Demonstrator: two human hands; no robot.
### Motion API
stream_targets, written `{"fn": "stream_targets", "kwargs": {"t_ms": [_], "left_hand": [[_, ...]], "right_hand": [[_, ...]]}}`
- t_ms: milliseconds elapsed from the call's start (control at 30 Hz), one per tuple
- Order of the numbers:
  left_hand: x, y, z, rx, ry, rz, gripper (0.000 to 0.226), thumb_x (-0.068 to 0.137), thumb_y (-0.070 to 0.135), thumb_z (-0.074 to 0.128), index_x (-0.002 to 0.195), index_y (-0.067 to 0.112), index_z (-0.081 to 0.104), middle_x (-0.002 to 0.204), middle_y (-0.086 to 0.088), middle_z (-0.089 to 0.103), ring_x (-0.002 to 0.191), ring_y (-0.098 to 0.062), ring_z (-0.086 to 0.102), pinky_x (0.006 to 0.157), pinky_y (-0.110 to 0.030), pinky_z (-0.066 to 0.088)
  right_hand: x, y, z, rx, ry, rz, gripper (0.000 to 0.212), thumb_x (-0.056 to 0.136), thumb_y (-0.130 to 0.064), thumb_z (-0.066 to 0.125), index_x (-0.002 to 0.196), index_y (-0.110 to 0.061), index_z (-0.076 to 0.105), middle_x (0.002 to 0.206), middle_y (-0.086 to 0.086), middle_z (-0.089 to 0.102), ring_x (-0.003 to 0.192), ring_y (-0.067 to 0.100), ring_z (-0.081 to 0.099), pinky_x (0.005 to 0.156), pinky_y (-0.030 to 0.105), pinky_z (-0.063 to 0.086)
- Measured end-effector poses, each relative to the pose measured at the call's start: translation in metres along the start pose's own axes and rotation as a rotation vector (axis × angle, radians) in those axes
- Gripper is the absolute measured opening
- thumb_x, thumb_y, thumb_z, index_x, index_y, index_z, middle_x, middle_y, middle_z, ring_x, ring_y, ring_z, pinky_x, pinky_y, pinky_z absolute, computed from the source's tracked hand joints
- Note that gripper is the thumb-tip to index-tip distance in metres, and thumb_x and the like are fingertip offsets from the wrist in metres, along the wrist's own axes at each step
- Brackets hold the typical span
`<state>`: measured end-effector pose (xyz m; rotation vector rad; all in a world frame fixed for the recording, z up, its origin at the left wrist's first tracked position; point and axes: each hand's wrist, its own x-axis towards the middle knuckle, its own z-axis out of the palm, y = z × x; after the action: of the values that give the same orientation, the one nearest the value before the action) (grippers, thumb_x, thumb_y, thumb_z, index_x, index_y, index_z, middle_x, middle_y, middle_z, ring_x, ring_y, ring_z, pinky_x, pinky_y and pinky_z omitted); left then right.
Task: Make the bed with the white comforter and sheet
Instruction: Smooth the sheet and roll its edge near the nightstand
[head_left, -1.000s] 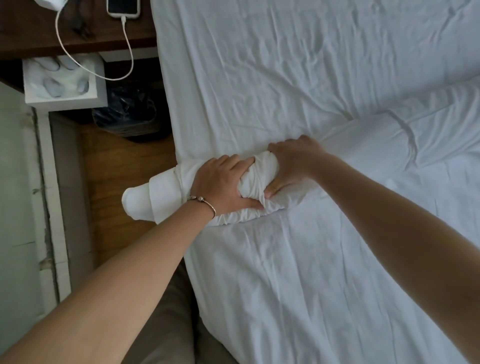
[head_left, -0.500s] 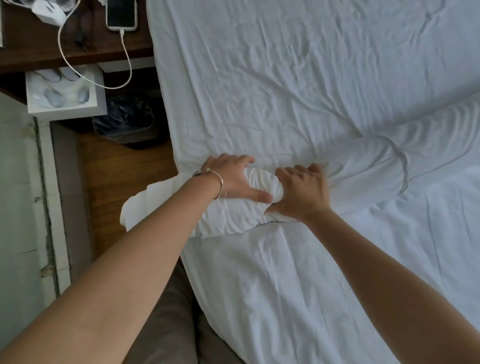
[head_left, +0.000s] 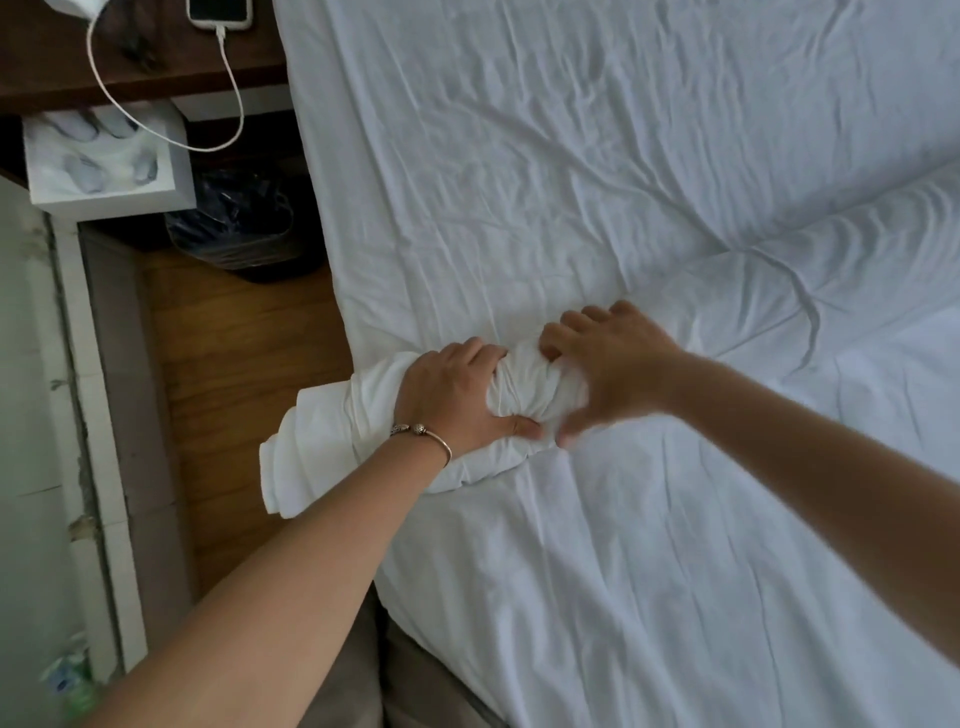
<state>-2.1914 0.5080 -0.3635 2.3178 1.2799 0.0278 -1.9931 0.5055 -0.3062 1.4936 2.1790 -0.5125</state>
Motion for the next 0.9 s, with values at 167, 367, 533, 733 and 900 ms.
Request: {"fn": "stream_targets", "kwargs": {"t_ms": [167,367,533,733,900], "left_hand": [[-0.013,0.003,0.016,0.004,0.217,0.065,0.091,0.046,0.092,0.056,0.096,0.016,0.065,0.081,0.003,0.060,0.070,-0.019,0.061,0.058,-0.030,0.045],[-0.027,0.005,0.012,0.019,0.049,0.137,0.106,0.043,0.093,0.053,0.119,0.019,0.057,0.100,0.003,0.058,0.090,-0.019,0.059,0.076,-0.033,0.046],[0.010,-0.015,-0.029,-0.271,-0.290,-0.046,0.092,0.055,0.087,0.057,0.130,0.034,0.045,0.112,0.013,0.050,0.111,-0.011,0.050,0.096,-0.036,0.041],[-0.001,-0.017,-0.010,-0.137,-0.577,-0.131,0.111,0.050,0.098,0.045,0.141,0.033,0.037,0.138,0.007,0.051,0.123,-0.021,0.051,0.099,-0.041,0.043],[-0.030,-0.010,0.007,-0.102,-0.403,0.010,0.116,0.045,0.099,0.045,0.139,0.032,0.037,0.134,0.011,0.049,0.123,-0.014,0.047,0.105,-0.039,0.034]], "right_hand": [[0.024,0.006,-0.012,0.182,-0.254,0.105,0.128,0.031,-0.101,0.048,0.140,-0.034,0.033,0.139,-0.009,0.047,0.128,0.019,0.043,0.109,0.040,0.027],[0.013,-0.022,0.033,0.074,-0.044,0.218,0.107,0.039,-0.098,0.047,0.120,-0.029,0.053,0.106,-0.011,0.065,0.102,0.014,0.057,0.094,0.035,0.035],[-0.007,-0.038,0.046,0.092,0.077,0.311,0.095,0.042,-0.094,0.042,0.108,-0.028,0.057,0.091,-0.013,0.066,0.089,0.014,0.057,0.089,0.035,0.033],[-0.034,-0.057,0.072,0.058,0.243,0.409,0.079,0.044,-0.089,0.053,0.081,-0.020,0.061,0.064,-0.009,0.058,0.066,0.019,0.055,0.079,0.036,0.036],[-0.054,-0.078,0.090,-0.005,0.424,0.432,0.054,0.055,-0.066,0.068,0.068,-0.015,0.055,0.057,-0.003,0.053,0.058,0.024,0.051,0.070,0.035,0.037]]}}
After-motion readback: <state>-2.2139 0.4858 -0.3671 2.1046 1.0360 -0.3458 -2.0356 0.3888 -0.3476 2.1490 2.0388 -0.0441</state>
